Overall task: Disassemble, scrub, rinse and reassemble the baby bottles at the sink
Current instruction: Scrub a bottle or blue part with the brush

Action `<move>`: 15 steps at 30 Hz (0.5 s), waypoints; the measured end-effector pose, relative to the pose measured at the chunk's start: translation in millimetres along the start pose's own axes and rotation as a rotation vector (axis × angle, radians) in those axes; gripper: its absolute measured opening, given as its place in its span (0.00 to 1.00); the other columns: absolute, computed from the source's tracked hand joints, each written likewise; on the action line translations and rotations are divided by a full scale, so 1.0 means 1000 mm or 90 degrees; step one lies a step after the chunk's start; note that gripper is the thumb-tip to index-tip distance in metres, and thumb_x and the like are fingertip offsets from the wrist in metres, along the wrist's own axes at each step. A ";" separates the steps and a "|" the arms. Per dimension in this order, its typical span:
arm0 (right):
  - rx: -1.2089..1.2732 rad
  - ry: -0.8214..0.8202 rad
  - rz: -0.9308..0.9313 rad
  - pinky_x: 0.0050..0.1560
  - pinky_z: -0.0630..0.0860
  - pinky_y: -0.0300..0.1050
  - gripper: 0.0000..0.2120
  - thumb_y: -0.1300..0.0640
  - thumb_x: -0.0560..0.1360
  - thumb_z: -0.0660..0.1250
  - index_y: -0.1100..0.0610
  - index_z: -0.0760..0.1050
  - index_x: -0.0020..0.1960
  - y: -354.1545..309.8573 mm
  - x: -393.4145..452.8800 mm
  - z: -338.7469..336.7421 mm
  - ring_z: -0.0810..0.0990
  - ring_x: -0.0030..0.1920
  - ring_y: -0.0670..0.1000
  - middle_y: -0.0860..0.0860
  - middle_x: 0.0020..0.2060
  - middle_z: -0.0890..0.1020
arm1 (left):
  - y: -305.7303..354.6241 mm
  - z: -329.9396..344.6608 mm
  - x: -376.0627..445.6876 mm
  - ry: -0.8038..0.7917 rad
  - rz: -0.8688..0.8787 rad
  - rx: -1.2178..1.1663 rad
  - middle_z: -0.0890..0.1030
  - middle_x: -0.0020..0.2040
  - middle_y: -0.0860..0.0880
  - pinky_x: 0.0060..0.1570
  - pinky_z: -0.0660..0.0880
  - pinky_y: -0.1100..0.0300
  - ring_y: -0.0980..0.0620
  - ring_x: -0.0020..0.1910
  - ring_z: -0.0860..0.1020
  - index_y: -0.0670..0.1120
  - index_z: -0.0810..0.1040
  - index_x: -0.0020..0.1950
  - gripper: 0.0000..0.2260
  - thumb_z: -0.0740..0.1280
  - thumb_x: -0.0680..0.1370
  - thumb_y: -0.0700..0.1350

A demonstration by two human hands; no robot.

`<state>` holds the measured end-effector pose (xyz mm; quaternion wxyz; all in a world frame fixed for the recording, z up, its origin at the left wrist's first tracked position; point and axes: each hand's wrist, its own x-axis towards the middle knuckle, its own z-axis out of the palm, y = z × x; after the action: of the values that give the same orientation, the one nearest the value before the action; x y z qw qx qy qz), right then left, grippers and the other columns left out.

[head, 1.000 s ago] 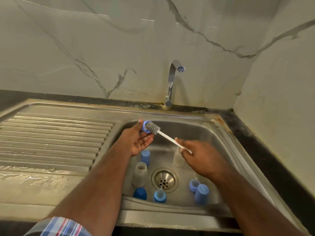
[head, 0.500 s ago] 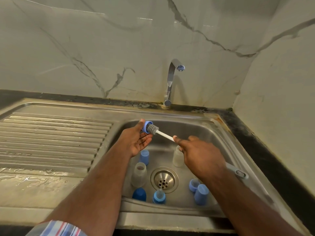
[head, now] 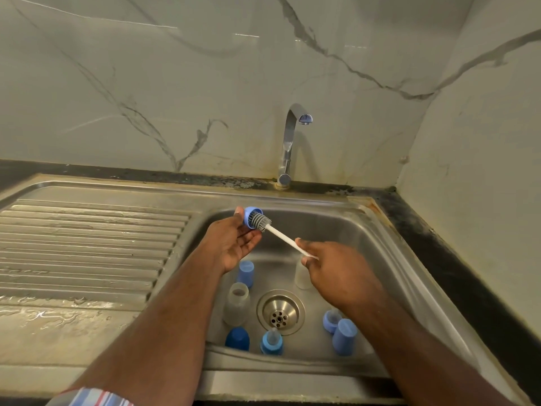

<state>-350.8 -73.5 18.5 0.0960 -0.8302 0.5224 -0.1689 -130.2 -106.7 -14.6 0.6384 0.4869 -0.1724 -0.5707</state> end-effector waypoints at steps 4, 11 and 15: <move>-0.008 -0.049 -0.026 0.41 0.73 0.35 0.20 0.49 0.82 0.60 0.40 0.69 0.73 -0.005 0.000 0.000 0.79 0.43 0.43 0.45 0.51 0.83 | 0.001 -0.002 -0.001 -0.016 0.008 0.019 0.86 0.45 0.41 0.42 0.82 0.55 0.49 0.40 0.86 0.39 0.79 0.61 0.15 0.64 0.84 0.49; 0.407 -0.106 0.118 0.30 0.73 0.41 0.18 0.54 0.82 0.62 0.42 0.74 0.70 0.000 -0.006 -0.002 0.77 0.32 0.46 0.48 0.40 0.81 | 0.006 0.000 -0.007 -0.076 0.025 -0.046 0.86 0.51 0.38 0.48 0.83 0.51 0.44 0.47 0.86 0.39 0.76 0.63 0.14 0.62 0.85 0.48; -0.063 0.013 -0.022 0.50 0.78 0.49 0.22 0.50 0.84 0.55 0.39 0.61 0.77 -0.004 -0.004 0.001 0.79 0.48 0.49 0.47 0.52 0.78 | 0.005 0.000 -0.009 -0.071 0.032 -0.020 0.86 0.49 0.39 0.49 0.82 0.51 0.45 0.49 0.85 0.40 0.76 0.63 0.13 0.62 0.85 0.47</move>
<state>-348.6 -67.7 17.9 0.0467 -0.8409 0.5169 -0.1533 -130.5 -99.6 -7.7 0.6492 0.4399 -0.2110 -0.5835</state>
